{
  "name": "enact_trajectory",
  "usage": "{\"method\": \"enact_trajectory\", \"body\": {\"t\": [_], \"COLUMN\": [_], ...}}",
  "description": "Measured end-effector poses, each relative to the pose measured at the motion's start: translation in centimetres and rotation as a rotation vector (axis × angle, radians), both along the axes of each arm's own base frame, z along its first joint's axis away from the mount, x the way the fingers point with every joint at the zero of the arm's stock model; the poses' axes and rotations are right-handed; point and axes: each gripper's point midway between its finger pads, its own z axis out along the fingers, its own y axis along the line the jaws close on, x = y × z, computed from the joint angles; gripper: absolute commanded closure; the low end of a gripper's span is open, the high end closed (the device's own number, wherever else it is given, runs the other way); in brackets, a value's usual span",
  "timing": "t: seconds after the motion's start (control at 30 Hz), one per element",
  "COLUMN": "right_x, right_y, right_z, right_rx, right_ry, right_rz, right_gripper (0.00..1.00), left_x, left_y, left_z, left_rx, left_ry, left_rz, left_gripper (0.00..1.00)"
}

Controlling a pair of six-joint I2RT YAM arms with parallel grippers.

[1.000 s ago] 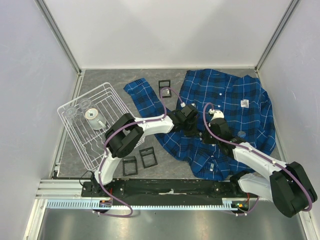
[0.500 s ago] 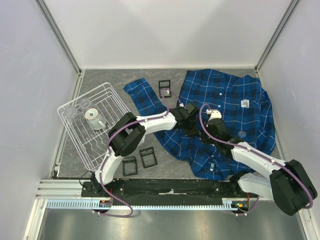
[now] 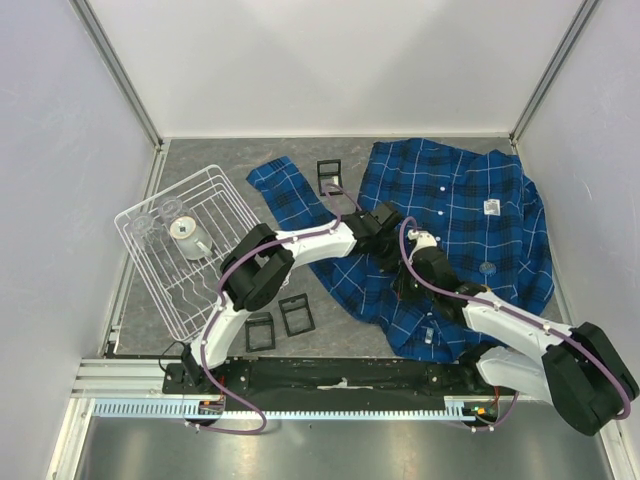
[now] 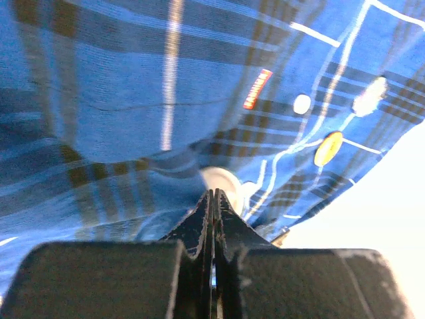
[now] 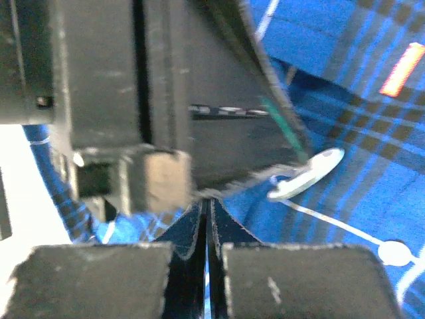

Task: Remove the brooch from the garment
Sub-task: Remove the brooch from the clothes.

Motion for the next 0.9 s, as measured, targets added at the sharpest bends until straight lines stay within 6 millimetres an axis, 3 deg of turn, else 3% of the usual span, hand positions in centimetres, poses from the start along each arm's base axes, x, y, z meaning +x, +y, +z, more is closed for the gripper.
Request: {"method": "enact_trajectory", "body": {"t": [0.13,0.3,0.57,0.7,0.9], "right_x": [-0.5,-0.2,-0.9,-0.7,0.7], "right_y": [0.9,-1.2,-3.0,-2.9,-2.9], "right_z": [0.1,1.0,3.2,4.1,3.6], "right_rx": [0.048,0.06,0.072,0.068,0.013], "right_ry": [0.02,-0.02,-0.017,0.009,0.068], "right_rz": [0.004,-0.12,-0.219,-0.213,-0.203], "right_gripper": [1.0,0.99,0.52,0.49,0.5], "left_x": [-0.1,-0.2,-0.6,-0.9,-1.4], "left_y": [-1.6,-0.7,2.5,3.0,3.9], "left_z": [1.1,0.7,1.7,2.1,2.6], "left_rx": [-0.077,-0.069,-0.024,-0.028,-0.032], "left_ry": [0.009,0.003,-0.153,-0.234,-0.312], "left_rz": [0.006,0.014,-0.097,-0.178,-0.243], "left_gripper": [0.98,0.98,0.98,0.91,0.82]}}
